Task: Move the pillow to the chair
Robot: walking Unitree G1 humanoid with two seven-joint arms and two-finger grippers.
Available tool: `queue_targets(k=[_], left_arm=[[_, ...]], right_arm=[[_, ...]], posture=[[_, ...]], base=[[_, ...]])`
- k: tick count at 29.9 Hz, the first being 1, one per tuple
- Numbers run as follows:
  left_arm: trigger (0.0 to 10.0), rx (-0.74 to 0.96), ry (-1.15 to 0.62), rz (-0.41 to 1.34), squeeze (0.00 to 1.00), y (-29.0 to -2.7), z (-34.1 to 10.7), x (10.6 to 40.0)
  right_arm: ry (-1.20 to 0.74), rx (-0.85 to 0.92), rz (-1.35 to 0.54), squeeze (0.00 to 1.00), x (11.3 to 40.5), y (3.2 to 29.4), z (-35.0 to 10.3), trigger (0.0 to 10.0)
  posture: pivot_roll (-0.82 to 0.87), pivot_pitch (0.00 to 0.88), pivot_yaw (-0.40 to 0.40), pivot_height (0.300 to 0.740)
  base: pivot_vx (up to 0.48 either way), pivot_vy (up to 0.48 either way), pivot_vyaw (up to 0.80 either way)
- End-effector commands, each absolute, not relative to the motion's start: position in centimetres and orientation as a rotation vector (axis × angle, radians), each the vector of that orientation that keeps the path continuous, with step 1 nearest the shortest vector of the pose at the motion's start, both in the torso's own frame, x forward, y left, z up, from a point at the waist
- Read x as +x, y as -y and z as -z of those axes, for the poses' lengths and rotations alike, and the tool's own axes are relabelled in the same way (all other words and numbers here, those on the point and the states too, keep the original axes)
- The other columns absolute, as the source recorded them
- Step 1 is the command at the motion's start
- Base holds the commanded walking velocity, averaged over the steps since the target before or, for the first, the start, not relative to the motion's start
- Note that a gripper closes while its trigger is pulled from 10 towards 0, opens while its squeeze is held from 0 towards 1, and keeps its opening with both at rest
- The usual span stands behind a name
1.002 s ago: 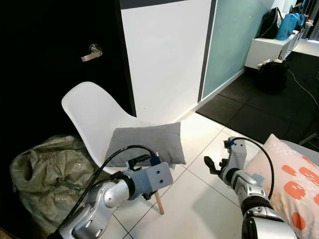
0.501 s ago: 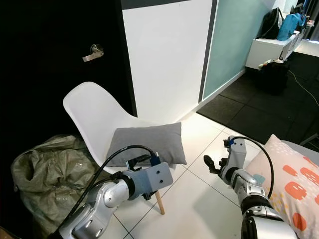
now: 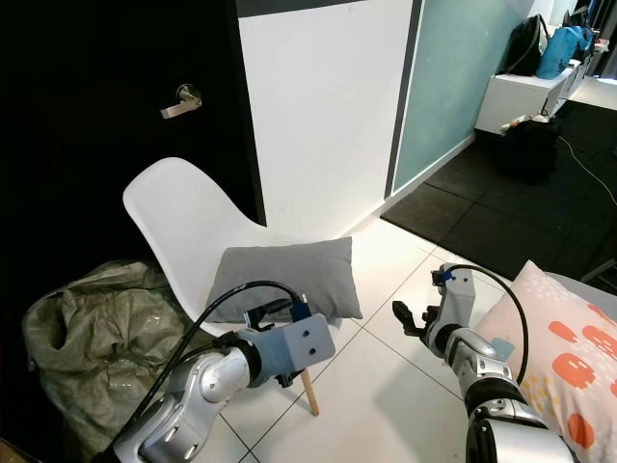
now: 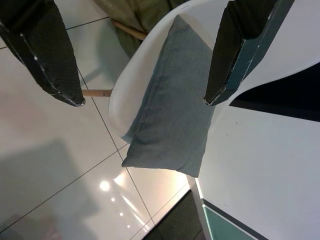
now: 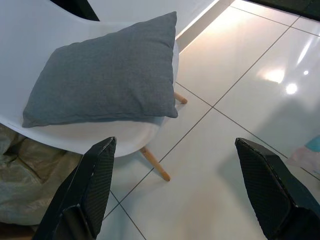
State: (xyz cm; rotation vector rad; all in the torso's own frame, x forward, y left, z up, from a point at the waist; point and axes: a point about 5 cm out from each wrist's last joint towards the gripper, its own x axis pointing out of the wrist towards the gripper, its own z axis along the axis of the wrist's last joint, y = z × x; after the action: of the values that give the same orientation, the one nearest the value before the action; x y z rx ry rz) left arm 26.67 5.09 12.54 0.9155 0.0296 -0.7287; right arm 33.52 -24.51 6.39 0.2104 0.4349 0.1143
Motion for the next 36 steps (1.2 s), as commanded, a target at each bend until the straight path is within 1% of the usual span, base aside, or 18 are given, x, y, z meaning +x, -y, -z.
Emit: queue_targets(k=[1, 36], left_arm=[[10.0, 0.944, -0.031, 0.730, 0.00, -5.27, -12.45, 26.57], [10.0, 0.946, -0.030, 0.729, 0.00, -5.33, -12.63, 26.61]], right_arm=[[-0.431, 0.223, -0.118, 0.00, 33.60, 24.40, -6.51, 10.0], [-0.433, 0.228, -0.125, 0.00, 33.54, 24.28, -6.39, 10.0]], posture=[[-0.18, 0.027, 0.005, 0.734], [-0.18, 0.036, -0.002, 0.734]], base=[[0.000, 0.000, 0.00], [0.000, 0.000, 0.00]])
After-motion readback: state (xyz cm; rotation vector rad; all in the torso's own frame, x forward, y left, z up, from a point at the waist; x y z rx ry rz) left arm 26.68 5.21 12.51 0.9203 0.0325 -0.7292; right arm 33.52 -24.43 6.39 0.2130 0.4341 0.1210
